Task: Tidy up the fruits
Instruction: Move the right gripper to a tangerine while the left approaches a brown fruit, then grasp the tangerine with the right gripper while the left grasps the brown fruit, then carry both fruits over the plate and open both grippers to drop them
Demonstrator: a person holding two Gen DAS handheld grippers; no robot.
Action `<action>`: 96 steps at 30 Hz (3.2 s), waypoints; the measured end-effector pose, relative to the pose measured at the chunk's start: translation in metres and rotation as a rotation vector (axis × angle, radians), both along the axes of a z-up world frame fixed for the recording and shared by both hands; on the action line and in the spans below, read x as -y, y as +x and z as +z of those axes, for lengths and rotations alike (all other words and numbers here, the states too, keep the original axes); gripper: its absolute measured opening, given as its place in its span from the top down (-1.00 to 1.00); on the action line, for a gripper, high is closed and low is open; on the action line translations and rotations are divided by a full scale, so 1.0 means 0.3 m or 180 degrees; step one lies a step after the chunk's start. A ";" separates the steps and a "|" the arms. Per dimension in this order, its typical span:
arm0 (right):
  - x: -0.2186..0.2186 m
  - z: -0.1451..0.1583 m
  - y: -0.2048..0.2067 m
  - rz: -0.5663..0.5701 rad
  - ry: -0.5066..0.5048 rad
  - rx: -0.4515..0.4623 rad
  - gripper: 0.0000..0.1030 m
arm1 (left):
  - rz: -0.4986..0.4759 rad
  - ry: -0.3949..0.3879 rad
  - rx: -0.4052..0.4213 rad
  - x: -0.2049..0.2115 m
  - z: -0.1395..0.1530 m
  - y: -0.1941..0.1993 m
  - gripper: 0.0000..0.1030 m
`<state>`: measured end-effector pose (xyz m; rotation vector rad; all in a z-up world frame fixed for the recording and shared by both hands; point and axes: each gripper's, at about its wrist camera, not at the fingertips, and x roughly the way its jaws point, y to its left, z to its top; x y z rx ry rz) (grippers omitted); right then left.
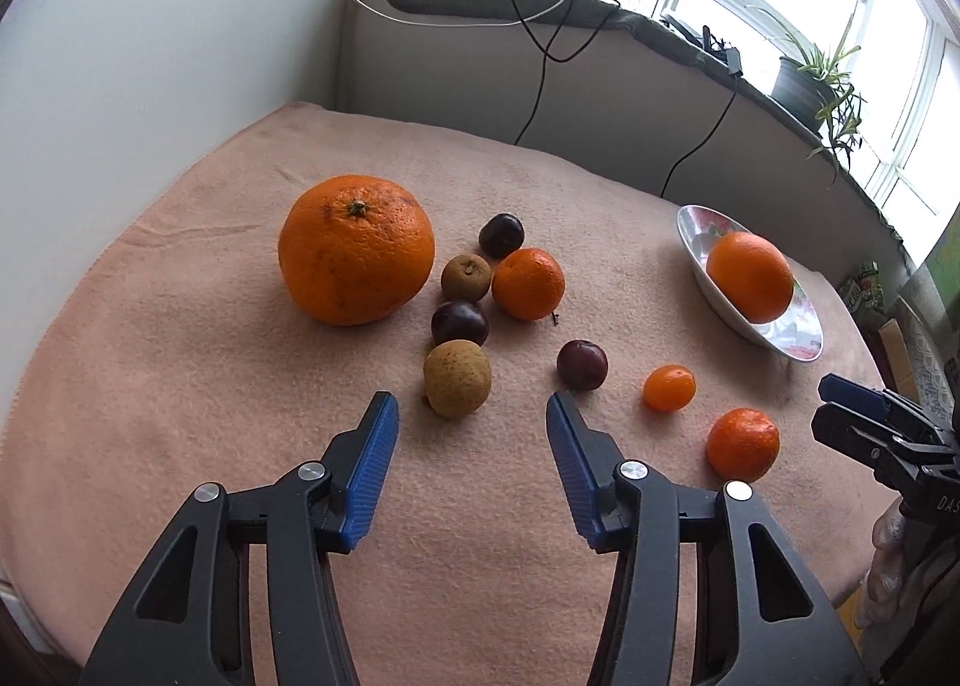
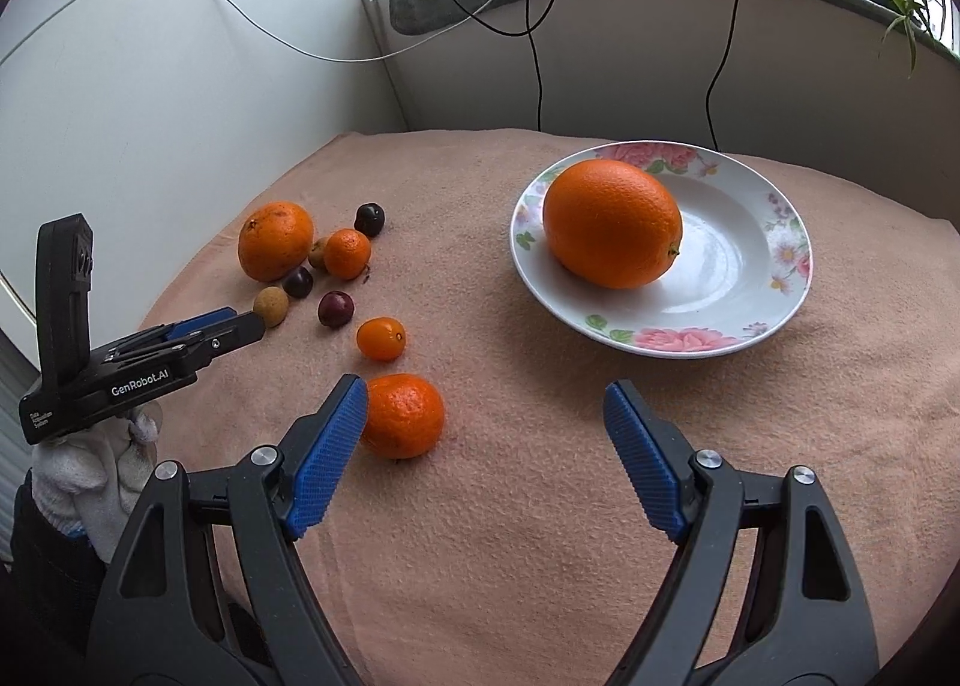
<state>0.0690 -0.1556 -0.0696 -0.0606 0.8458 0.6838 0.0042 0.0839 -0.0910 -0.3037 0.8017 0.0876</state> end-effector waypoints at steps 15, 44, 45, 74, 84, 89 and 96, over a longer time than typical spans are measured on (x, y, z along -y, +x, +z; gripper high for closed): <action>-0.131 -0.054 0.000 0.0357 -0.0227 -0.0081 -0.27 | -0.0008 -0.0099 -0.0080 -0.024 -0.035 0.054 0.30; -0.095 -0.028 0.004 0.0329 -0.0189 -0.0014 0.16 | -0.0056 -0.0149 0.0031 -0.024 0.013 0.068 0.50; -0.086 -0.020 0.007 0.0306 -0.0179 -0.0001 0.16 | -0.0068 -0.0151 0.0045 -0.019 0.017 0.068 0.50; 0.219 0.042 0.168 -0.0523 -0.0106 0.0240 0.16 | -0.0773 -0.0019 0.0317 0.261 0.171 0.349 0.50; 0.252 0.023 0.226 -0.0667 -0.0117 0.0225 0.16 | -0.0992 0.0045 0.0322 0.358 0.191 0.460 0.50; 0.259 0.012 0.253 -0.0700 -0.0118 0.0200 0.16 | -0.1070 0.0045 0.0274 0.393 0.181 0.517 0.50; 0.257 0.001 0.274 -0.0720 -0.0131 0.0177 0.16 | -0.1088 -0.0026 0.0134 0.402 0.148 0.584 0.50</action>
